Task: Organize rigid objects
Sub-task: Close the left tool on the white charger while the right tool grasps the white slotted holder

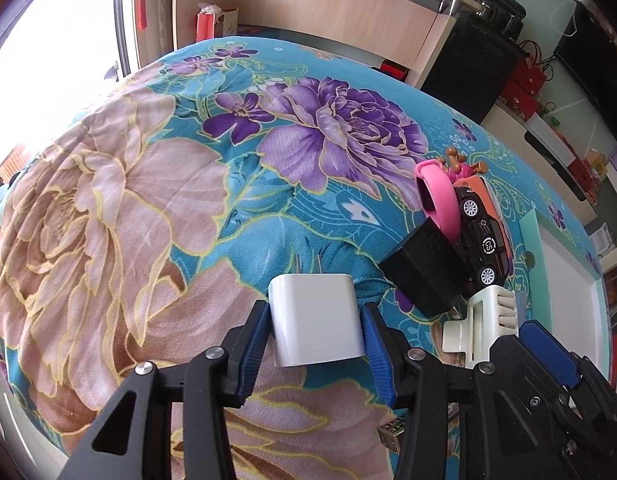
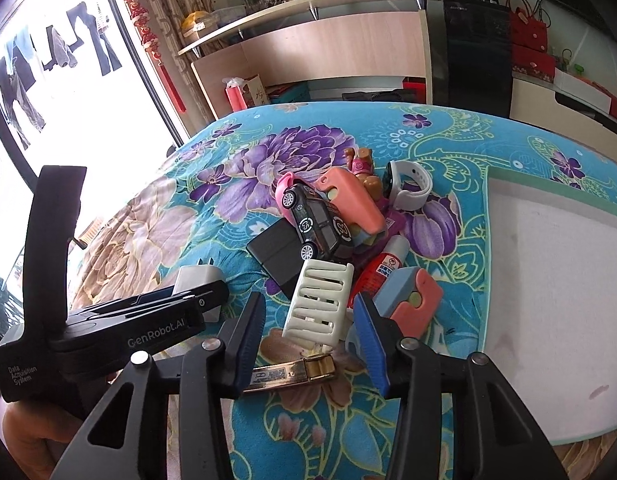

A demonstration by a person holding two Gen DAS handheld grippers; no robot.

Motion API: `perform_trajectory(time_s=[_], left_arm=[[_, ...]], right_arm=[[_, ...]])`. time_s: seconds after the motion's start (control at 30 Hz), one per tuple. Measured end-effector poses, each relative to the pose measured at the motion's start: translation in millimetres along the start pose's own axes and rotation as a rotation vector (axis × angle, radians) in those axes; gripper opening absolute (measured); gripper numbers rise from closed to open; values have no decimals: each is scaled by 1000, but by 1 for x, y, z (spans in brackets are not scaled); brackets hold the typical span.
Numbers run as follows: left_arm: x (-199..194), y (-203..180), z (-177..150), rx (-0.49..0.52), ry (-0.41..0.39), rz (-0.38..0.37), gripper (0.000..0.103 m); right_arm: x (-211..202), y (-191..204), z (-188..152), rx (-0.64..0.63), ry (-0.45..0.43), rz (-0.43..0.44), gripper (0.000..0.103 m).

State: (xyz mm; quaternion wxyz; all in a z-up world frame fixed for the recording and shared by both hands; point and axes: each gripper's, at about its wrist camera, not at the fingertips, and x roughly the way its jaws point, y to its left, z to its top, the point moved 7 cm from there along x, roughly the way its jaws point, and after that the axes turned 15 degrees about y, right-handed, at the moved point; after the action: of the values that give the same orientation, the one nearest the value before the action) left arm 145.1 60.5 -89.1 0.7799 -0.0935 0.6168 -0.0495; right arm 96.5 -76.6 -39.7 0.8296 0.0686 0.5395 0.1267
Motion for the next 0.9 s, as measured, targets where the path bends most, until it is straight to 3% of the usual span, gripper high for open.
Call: perform_trajectory(time_s=[0.53,0.9], left_arm=[[0,-1,0,-4,-1,10,50],[1,-2,1,4,-9,41,50]], right_arm=[[20,2,-1,-41,34,-127,34],[17,1,1,-34,20,-119,33]])
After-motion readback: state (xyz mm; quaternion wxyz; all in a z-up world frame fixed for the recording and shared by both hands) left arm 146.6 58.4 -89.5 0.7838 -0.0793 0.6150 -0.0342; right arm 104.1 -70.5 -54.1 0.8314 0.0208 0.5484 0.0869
